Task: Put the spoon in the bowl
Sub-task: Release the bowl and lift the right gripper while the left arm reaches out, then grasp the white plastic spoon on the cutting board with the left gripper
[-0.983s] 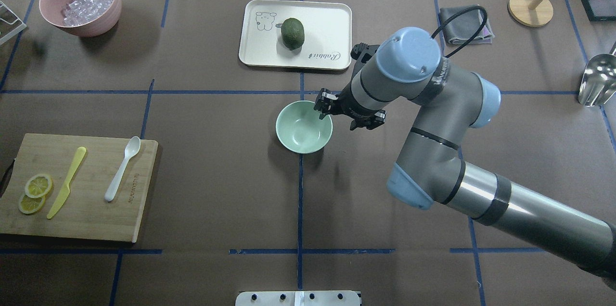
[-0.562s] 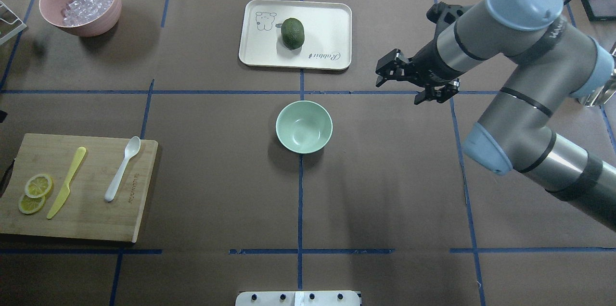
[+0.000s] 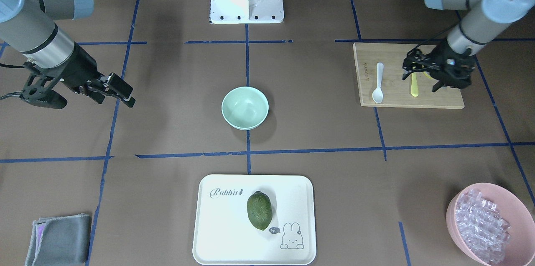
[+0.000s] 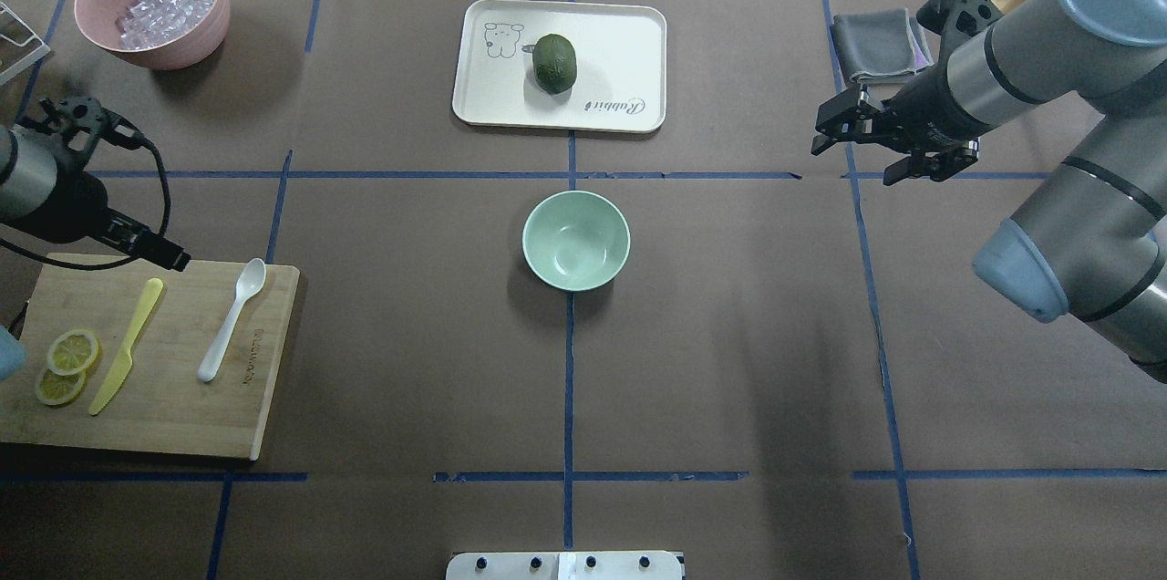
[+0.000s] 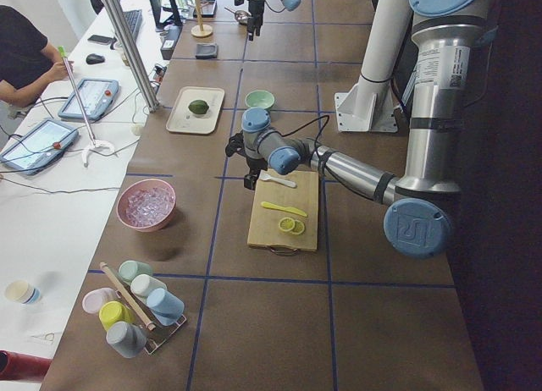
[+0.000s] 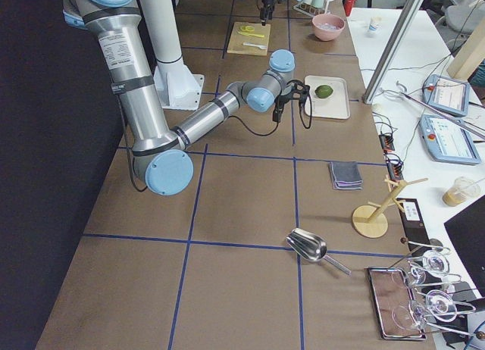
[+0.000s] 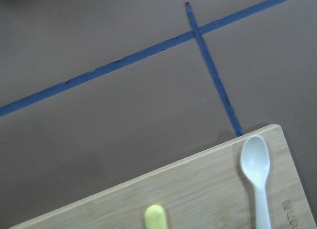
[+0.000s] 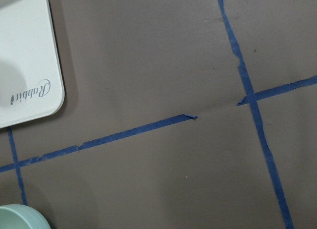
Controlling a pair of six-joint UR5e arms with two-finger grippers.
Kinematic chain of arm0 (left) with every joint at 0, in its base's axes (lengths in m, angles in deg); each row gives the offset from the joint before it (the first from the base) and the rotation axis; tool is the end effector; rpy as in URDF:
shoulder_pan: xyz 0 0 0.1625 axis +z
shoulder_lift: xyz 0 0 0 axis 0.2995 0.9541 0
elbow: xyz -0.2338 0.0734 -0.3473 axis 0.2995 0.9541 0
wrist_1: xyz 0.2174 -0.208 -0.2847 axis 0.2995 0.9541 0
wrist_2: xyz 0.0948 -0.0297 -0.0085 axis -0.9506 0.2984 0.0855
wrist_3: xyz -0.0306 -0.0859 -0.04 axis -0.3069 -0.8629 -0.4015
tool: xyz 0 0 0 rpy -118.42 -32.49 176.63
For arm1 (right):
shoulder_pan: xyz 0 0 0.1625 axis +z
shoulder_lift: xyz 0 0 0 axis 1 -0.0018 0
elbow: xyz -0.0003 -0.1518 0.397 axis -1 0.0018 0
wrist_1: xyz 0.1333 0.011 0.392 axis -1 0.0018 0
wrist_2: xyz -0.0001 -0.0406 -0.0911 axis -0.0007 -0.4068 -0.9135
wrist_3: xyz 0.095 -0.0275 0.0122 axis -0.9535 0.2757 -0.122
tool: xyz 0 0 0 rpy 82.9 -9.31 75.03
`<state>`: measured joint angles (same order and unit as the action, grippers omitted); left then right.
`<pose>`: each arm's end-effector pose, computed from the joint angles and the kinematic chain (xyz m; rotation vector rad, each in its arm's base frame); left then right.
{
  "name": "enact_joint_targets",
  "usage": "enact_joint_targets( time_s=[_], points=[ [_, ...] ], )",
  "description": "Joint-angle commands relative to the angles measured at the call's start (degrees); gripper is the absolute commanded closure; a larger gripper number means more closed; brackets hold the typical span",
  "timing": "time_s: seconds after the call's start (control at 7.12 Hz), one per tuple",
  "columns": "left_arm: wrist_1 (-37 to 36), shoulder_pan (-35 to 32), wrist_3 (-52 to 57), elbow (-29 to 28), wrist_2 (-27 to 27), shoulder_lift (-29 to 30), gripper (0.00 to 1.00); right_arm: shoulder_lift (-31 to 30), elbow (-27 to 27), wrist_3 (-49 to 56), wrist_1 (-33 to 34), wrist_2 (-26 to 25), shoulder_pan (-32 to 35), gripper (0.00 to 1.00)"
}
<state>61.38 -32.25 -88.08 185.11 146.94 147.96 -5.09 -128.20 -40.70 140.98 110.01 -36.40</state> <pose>0.2782 -0.4496 0.4565 0.2367 0.8403 0.3897 -0.2843 -0.5061 0.3452 -0.0357 -1.0163 0.3087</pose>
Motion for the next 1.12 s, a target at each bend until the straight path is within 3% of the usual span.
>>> enact_joint_targets(
  time_s=[0.0,0.7,0.84,0.98],
  points=[
    [-0.21,6.68,-4.49,-0.8,-4.88,2.64,0.09,-1.16,-0.02,1.65,-0.13,-0.2,0.21,0.0],
    [-0.39,9.95,-9.51,-2.74,-4.97,2.03,0.15,-0.98,0.25,1.56,-0.13,-1.42,-0.06,0.0],
    [-0.39,10.04,-9.51,-2.92,-4.97,1.85,0.2,-0.81,0.33,1.56,-0.04,-1.43,-0.06,0.0],
    [-0.48,10.04,-9.51,-2.92,-4.97,1.85,0.32,-0.63,0.33,1.56,-0.04,-1.43,-0.06,0.0]
  ],
)
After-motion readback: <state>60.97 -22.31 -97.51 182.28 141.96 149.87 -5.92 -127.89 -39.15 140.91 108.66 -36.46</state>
